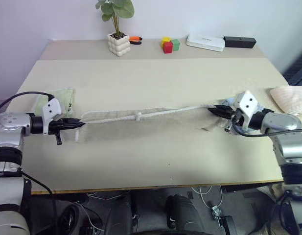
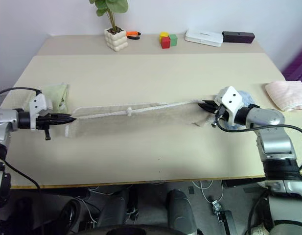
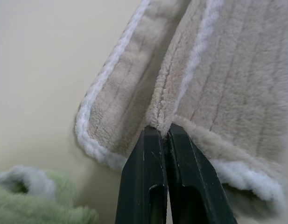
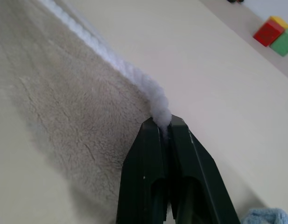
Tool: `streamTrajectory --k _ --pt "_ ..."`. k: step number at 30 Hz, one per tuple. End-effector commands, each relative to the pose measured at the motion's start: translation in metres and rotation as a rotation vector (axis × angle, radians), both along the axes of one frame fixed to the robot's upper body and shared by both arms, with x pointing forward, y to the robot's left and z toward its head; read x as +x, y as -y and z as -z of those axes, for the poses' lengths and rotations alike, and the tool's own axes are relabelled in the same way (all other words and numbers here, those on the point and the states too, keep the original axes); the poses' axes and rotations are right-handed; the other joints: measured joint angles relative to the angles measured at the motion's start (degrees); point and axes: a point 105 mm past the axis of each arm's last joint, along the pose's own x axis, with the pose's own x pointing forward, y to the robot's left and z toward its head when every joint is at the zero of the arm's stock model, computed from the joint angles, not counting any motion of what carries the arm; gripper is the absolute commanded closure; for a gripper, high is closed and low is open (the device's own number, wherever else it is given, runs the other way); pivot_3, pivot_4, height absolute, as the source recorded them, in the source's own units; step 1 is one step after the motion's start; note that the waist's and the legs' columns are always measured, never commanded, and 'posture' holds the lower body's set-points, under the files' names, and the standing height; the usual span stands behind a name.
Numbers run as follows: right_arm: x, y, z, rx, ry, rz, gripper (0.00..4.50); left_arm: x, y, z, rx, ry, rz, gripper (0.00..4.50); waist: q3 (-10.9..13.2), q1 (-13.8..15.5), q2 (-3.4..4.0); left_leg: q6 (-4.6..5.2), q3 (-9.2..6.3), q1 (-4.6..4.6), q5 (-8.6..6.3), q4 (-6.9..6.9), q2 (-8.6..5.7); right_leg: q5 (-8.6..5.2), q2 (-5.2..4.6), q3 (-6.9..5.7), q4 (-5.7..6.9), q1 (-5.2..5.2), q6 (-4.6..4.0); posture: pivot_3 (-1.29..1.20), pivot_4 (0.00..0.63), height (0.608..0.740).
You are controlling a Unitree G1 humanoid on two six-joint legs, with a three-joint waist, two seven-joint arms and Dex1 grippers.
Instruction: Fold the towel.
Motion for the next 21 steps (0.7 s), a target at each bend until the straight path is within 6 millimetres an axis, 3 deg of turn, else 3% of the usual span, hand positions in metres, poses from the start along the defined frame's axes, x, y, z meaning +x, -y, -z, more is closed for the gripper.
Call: streamTrajectory --k 1,9,15,21 --pt "0.011 0.001 -0.01 -0.024 0.074 0.033 4.49 0.009 -0.001 -0.008 0.009 0.033 -0.033 4.5 0.0 0.0 0.0 -0.06 0.01 -0.01 0.03 0.0 0.0 0.0 0.0 0.0 0.0 0.0 0.0 0.0 0.15 0.735" --pt "0.026 0.011 -0.002 -0.025 0.075 0.117 4.49 0.024 0.0 -0.016 -0.005 0.098 -0.106 4.5 0.0 -0.1 0.0 -0.11 0.03 0.0 0.07 0.01 0.0 0.0 0.0 0.01 0.0 0.0 0.01 0.0 0.15 0.735" --pt "0.029 0.012 0.008 -0.031 0.041 0.139 4.49 0.022 0.003 -0.009 -0.01 0.07 -0.095 4.5 0.0 -0.1 0.0 -0.14 0.04 0.0 0.08 -0.01 0.0 0.0 0.0 0.01 0.0 0.0 0.01 0.0 0.15 0.735" --pt "0.027 0.008 0.015 -0.032 0.031 0.124 4.49 0.028 0.005 -0.025 -0.116 0.078 -0.128 4.5 0.0 -0.1 0.0 -0.14 0.03 0.0 0.09 0.0 0.0 0.0 0.0 0.01 0.01 0.0 0.01 0.0 0.15 0.735"
